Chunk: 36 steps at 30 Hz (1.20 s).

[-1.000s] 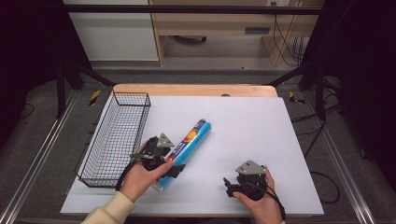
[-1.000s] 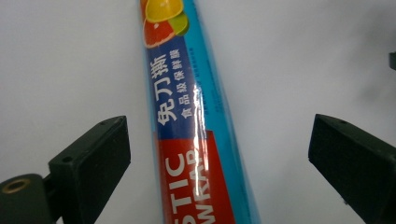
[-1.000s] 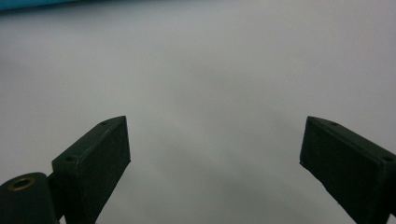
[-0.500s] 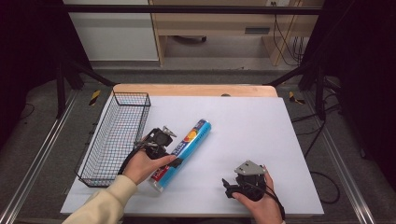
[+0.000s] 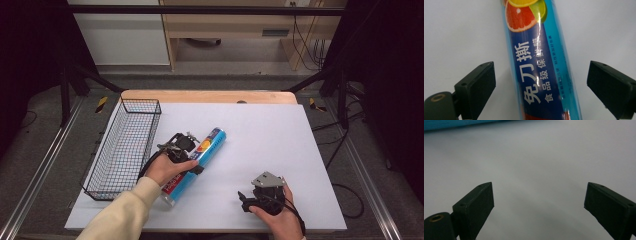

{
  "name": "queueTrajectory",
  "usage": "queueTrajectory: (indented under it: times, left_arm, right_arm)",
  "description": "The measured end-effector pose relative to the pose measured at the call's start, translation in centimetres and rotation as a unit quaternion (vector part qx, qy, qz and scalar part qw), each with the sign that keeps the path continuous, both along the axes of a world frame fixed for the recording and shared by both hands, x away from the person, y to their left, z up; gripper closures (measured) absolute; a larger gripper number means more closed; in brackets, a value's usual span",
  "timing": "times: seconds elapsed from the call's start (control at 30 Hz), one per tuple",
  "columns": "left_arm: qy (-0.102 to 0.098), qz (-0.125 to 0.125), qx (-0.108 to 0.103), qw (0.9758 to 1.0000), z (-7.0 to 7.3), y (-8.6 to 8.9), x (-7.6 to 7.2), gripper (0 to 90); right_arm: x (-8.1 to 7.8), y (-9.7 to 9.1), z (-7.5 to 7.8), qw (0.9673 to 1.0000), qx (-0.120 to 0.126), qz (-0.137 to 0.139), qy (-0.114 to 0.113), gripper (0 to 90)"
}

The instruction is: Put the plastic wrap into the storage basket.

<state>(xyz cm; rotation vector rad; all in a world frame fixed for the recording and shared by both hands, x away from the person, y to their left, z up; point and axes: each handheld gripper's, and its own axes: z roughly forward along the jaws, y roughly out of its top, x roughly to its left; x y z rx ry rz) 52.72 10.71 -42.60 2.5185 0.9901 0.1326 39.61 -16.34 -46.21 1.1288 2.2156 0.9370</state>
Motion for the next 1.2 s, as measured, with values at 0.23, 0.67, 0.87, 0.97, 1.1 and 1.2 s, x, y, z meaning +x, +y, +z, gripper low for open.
queueTrajectory:
  times: [0.23,0.67,0.87,0.97,1.1,1.2]
  left_arm:
    - [0.010,0.005,0.009,0.9999,-0.8,-0.2,0.3,8.2]
    - [0.033,-0.005,0.033,0.9989,-2.1,-0.8,0.3,11.0]
    - [0.037,-0.003,0.032,0.9988,-2.2,-0.9,0.3,13.9]
    - [0.039,-0.002,0.031,0.9987,-2.2,-1.0,0.4,16.9]
    - [0.042,0.000,0.028,0.9987,-2.2,-1.1,0.5,21.0]
    - [0.041,0.003,0.029,0.9987,-2.2,-1.1,0.4,22.1]
  right_arm:
    - [0.0,0.1,0.0,1.0000,0.002,0.002,0.002,9.3]
    - [0.0,0.0,0.0,1.0000,0.004,0.003,0.004,9.3]
    - [0.0,0.0,0.0,1.0000,0.002,0.004,0.003,9.3]
    - [0.0,0.0,0.0,1.0000,0.004,0.003,0.004,9.3]
    - [0.0,0.0,-0.1,1.0000,0.001,0.004,0.003,9.3]
    - [0.0,0.0,-0.1,1.0000,0.002,0.004,0.003,9.3]
